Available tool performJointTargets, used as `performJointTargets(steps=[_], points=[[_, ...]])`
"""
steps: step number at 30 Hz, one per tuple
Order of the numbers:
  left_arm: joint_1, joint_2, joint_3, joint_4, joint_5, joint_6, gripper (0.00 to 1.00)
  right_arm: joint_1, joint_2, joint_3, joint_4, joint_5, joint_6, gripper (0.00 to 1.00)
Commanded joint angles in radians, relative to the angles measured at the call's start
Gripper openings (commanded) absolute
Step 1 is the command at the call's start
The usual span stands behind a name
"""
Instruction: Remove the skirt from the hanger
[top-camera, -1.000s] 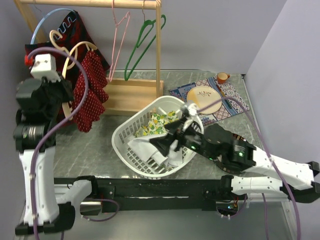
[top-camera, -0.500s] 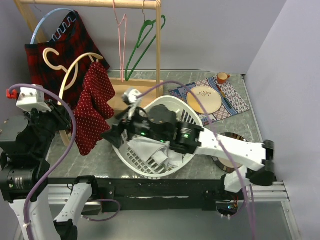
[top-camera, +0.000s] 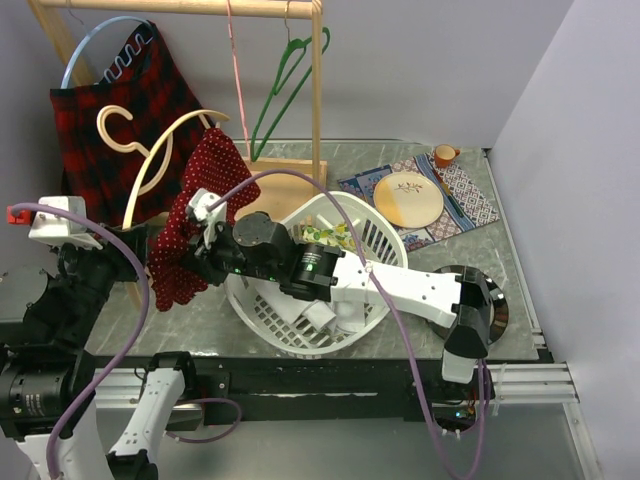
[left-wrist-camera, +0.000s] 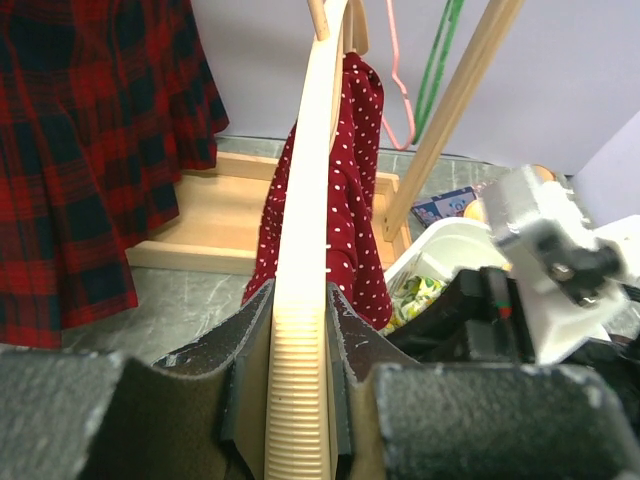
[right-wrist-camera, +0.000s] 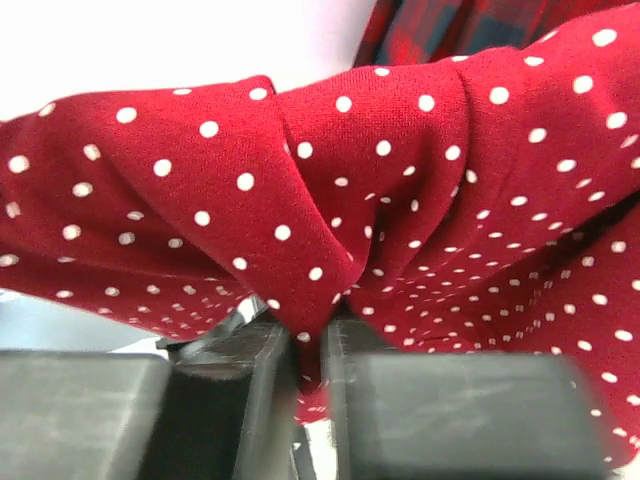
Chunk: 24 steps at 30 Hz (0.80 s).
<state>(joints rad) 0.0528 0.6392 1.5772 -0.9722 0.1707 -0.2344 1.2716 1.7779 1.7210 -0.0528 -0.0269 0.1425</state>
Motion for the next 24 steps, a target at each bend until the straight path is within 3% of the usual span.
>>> performJointTargets(steps=[1,11,19,24], points=[[0.001,-0.021,-0.028,0.139,-0.033,0.003,0.01,-0.001,-0.104,-0.053,0.091,0.073,-0.003,0.00],[-0.001,-0.053,-0.089,0.205,-0.160,0.036,0.01,0.000,-0.460,-0.343,0.105,0.119,-0.012,0.00],[-0.002,-0.038,-0.121,0.250,-0.217,0.024,0.01,0.000,-0.751,-0.419,0.050,0.341,-0.050,0.00],[-0.001,-0.044,-0.164,0.268,-0.272,0.032,0.01,-0.002,-0.808,-0.390,-0.033,0.393,-0.075,0.00]])
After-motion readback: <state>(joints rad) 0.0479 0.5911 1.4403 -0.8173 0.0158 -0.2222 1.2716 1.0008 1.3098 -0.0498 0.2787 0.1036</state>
